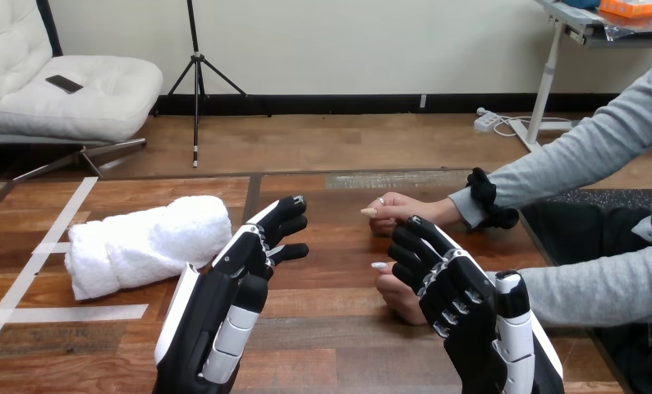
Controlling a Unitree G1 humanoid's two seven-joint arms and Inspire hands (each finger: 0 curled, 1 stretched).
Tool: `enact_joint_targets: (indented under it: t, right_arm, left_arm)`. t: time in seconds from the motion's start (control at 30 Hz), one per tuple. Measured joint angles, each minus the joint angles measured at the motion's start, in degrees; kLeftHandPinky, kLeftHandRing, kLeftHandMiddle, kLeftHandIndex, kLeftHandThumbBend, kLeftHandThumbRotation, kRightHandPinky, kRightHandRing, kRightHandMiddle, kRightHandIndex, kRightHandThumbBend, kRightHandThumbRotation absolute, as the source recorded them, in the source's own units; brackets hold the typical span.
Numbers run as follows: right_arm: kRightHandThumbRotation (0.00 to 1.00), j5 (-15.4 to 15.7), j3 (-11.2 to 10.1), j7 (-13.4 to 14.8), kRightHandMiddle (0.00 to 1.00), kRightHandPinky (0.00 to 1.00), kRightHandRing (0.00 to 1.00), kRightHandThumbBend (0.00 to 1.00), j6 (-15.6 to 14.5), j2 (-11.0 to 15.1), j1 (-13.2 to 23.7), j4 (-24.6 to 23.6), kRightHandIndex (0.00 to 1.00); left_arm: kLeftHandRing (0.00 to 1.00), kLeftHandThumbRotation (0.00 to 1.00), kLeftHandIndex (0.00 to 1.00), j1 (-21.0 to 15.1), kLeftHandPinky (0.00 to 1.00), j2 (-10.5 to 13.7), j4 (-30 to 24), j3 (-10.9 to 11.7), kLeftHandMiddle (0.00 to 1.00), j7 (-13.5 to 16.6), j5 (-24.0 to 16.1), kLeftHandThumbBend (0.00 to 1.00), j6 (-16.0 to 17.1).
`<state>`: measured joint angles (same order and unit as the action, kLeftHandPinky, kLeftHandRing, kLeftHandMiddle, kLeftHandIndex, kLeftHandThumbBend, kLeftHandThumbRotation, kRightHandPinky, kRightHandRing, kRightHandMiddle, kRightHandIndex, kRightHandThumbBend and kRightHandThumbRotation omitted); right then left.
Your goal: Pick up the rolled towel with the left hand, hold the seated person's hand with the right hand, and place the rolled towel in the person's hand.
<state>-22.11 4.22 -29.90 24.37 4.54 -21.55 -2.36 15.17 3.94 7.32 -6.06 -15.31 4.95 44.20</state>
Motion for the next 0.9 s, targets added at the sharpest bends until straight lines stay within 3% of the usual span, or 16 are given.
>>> enact_joint_targets:
  t: [0.5,0.9]
  right_arm:
    - [1.00,0.0,0.0,0.0,0.90,0.94,0.92,0.66,0.0,-0.1,0.1,0.0,0.89]
    - [1.00,0.1,0.0,0.2,0.90,0.91,0.91,0.65,0.0,-0.2,0.7,0.0,0.89]
  left_arm:
    - [0.86,1.00,0.84,-2.3,0.78,-0.2,2.4,1.0,0.86,1.1,-0.5,0.76,0.0]
    - [0.80,1.00,0.82,-8.4,0.70,1.0,9.0,5.1,0.83,2.5,-0.8,0.75,0.1]
